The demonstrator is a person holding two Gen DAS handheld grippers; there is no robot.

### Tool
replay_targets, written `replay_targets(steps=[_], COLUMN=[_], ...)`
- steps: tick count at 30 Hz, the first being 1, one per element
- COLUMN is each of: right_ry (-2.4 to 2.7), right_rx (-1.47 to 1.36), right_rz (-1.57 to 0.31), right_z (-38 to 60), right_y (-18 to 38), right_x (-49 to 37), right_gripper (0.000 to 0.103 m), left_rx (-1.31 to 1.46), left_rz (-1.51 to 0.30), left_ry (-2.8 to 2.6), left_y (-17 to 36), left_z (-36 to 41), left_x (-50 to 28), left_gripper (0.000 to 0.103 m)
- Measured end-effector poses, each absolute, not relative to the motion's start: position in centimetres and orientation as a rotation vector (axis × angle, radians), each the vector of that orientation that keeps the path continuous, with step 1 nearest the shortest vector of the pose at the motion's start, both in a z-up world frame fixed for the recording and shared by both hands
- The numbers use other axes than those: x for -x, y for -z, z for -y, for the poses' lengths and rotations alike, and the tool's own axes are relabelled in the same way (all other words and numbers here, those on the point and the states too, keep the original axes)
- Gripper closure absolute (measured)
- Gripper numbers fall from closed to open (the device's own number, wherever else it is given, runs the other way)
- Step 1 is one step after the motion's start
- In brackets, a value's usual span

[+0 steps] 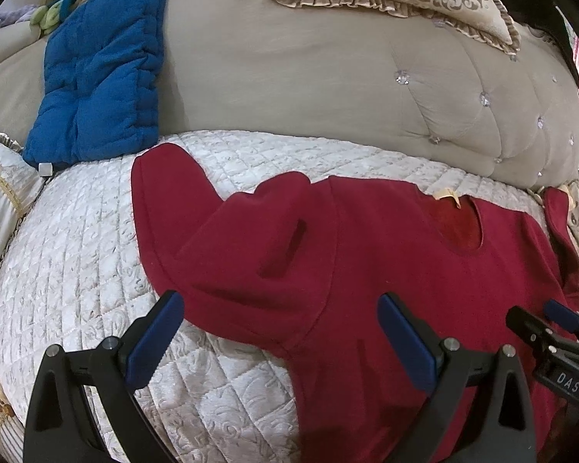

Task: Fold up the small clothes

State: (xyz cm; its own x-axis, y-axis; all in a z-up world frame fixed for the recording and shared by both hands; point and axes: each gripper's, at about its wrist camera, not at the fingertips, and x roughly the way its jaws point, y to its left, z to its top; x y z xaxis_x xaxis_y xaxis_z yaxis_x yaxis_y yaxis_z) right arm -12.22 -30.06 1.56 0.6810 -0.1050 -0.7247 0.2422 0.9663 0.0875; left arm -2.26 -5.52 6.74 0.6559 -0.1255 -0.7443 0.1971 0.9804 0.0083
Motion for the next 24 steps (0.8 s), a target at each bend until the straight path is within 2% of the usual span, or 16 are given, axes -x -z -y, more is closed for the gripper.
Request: replay_targets(steps=[24], right_ry=[0.232], right_rx=[-0.197], right_rz=[-0.794], right_z=[32.0], right_y=[-1.5], right_x=[12.4], right_gripper=[0.034], left_rx=[-0.063], left_rz=[-0.854], left_ry=[0.144], left_y=[-6.3], left_z=[4.0], left_x=[1.2], left_gripper=[0.001])
